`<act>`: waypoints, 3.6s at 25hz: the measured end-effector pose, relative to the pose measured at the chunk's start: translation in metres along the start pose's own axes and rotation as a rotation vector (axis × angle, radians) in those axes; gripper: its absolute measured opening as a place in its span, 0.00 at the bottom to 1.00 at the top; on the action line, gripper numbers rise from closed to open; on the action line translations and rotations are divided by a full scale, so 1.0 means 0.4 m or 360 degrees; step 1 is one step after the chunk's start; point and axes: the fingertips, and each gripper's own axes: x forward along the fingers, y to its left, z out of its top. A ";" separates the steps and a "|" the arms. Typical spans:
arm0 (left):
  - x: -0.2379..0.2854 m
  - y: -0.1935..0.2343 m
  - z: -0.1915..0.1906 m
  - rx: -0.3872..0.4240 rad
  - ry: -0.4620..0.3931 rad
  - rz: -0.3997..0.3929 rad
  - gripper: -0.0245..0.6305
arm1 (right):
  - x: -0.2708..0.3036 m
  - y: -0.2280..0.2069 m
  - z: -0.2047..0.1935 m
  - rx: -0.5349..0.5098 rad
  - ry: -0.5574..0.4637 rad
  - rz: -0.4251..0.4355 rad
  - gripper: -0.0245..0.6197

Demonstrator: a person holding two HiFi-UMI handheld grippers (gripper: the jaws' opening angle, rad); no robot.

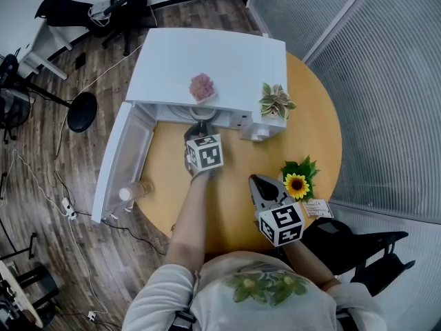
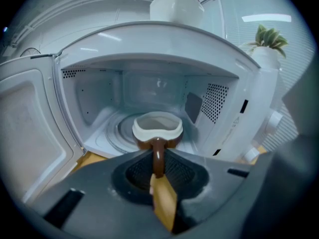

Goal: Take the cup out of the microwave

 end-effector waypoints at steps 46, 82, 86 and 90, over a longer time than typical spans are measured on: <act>-0.363 -0.019 -0.045 0.0134 -0.0198 -0.0114 0.12 | -0.175 0.100 0.019 -0.0086 -0.0198 -0.0024 0.07; -0.739 -0.031 -0.072 0.0242 -0.0454 -0.0234 0.12 | -0.211 0.179 0.009 -0.0103 -0.0266 0.0013 0.07; -0.762 -0.043 -0.088 0.0248 -0.0461 -0.0258 0.12 | -0.226 0.179 -0.002 -0.0110 -0.0261 0.0012 0.07; -0.779 -0.053 -0.101 0.0275 -0.0462 -0.0275 0.12 | -0.236 0.179 -0.012 -0.0109 -0.0254 0.0013 0.07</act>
